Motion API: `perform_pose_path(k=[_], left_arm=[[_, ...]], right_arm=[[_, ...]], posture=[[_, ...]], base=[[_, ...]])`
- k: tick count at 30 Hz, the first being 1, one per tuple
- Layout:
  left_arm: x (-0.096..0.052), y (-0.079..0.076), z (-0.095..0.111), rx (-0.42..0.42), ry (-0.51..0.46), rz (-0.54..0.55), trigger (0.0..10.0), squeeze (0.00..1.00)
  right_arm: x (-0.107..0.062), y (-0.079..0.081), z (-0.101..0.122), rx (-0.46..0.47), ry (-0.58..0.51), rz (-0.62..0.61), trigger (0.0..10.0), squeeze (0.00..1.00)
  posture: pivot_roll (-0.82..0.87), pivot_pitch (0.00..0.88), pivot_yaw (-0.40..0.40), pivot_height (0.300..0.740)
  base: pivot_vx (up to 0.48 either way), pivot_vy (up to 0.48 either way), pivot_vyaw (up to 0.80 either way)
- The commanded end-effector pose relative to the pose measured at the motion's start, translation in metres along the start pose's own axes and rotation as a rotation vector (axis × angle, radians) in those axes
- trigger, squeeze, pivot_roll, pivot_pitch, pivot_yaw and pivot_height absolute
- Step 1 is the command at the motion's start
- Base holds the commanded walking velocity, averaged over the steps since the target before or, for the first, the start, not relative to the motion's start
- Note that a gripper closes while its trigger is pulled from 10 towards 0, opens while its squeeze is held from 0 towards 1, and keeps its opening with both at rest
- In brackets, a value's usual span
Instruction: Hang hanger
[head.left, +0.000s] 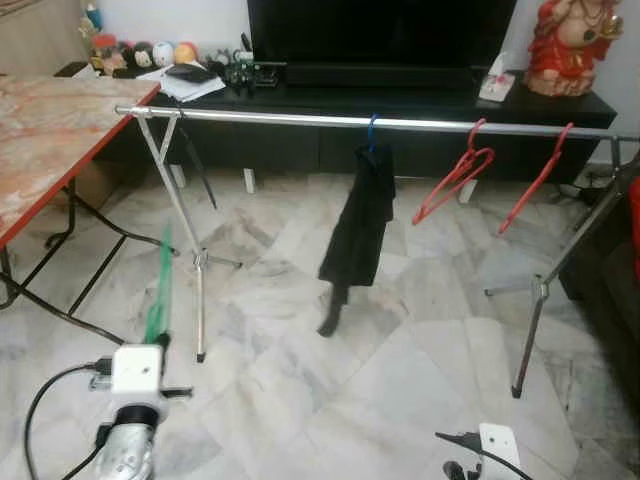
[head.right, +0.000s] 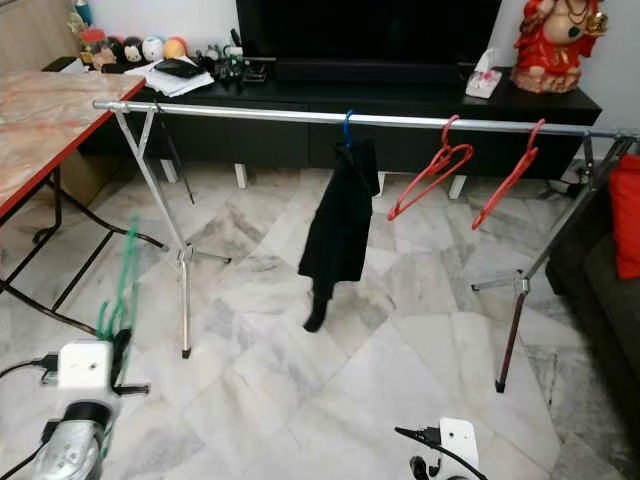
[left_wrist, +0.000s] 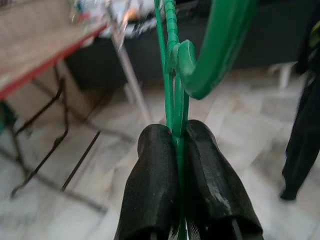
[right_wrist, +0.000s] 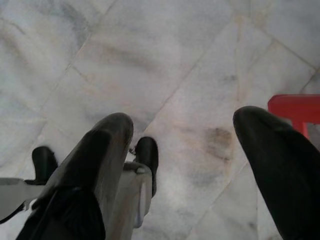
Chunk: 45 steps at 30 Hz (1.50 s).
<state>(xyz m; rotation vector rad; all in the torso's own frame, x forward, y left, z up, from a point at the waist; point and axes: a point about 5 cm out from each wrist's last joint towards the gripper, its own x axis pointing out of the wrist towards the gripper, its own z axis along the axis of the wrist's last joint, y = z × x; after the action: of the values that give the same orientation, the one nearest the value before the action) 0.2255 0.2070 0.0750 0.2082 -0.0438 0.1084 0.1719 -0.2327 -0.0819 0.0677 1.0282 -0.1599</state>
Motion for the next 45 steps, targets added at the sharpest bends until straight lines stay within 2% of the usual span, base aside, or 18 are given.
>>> perform_pose_path(k=[1,7,18,25,40,45], left_arm=[[-0.003,-0.01,0.004,-0.026,-0.001,-0.011,10.0,0.0],[-0.011,-0.02,0.01,-0.049,0.042,-0.039,10.0,0.0],[-0.01,-0.017,0.012,-0.048,0.076,-0.039,10.0,0.0],[-0.009,-0.024,0.007,-0.078,0.11,-0.069,10.0,0.0],[-0.007,-0.027,-0.002,-0.086,0.128,-0.076,10.0,0.0],[-0.007,-0.028,-0.005,-0.088,0.135,-0.077,10.0,0.0]], right_arm=[[0.0,-0.003,-0.001,-0.005,0.002,-0.009,10.0,0.0],[0.0,-0.002,-0.002,-0.007,0.003,-0.003,10.0,0.0],[0.0,0.0,-0.002,-0.012,-0.004,0.002,10.0,0.0],[0.0,0.002,-0.004,-0.013,-0.004,0.01,10.0,0.0],[0.0,0.004,-0.004,-0.027,0.003,0.02,10.0,0.0],[0.0,0.004,-0.003,-0.043,0.003,0.034,10.0,0.0]], posture=[[-0.05,0.0,0.014,0.74],[-0.05,0.0,0.014,0.74],[-0.06,0.0,0.027,0.74],[-0.06,0.0,0.038,0.74],[-0.05,0.0,0.028,0.74],[-0.04,0.0,0.027,0.74]], base=[[0.0,0.0,0.0],[0.139,0.0,0.0],[0.342,0.0,0.0],[0.415,0.0,0.0],[0.48,0.0,0.0],[0.48,0.0,-0.59]])
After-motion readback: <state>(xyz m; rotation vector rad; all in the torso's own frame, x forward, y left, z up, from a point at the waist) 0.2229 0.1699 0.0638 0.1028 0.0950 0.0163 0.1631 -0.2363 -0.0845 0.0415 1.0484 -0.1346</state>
